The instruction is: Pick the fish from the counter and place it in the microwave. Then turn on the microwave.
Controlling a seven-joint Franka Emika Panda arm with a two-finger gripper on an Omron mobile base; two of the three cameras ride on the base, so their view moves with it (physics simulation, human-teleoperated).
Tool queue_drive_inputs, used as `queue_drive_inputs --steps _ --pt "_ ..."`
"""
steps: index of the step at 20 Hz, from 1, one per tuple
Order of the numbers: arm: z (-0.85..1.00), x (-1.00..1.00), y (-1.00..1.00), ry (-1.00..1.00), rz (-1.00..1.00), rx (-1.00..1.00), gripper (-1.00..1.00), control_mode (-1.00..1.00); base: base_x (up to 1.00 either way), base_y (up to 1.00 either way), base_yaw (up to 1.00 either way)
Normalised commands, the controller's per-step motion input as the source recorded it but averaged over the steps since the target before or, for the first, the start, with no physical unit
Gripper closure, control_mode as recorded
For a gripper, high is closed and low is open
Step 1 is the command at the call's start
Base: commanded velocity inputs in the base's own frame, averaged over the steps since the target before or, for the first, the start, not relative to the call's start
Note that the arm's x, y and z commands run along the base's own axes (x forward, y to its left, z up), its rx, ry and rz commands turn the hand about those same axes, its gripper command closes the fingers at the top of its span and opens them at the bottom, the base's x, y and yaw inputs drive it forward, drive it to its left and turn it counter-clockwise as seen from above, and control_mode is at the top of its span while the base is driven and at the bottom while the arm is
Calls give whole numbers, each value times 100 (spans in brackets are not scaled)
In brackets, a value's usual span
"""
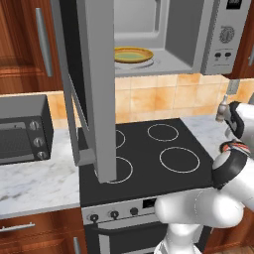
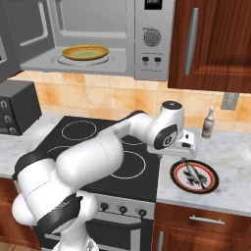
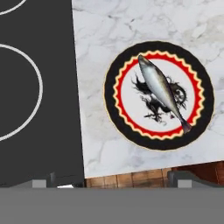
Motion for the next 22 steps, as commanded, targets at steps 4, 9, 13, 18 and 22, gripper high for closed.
queue_drive_inputs --steps 4,9,13,18,22 --pt "-19 20 -13 0 2 -3 -100 -100 0 0 0" --pt "-20 15 -19 0 3 0 -100 -100 0 0 0" --pt "-13 14 -18 0 3 0 -100 -100 0 0 0" --pt "-10 12 -14 0 3 0 -100 -100 0 0 0" --pt "-10 6 -12 0 3 0 -100 -100 0 0 0"
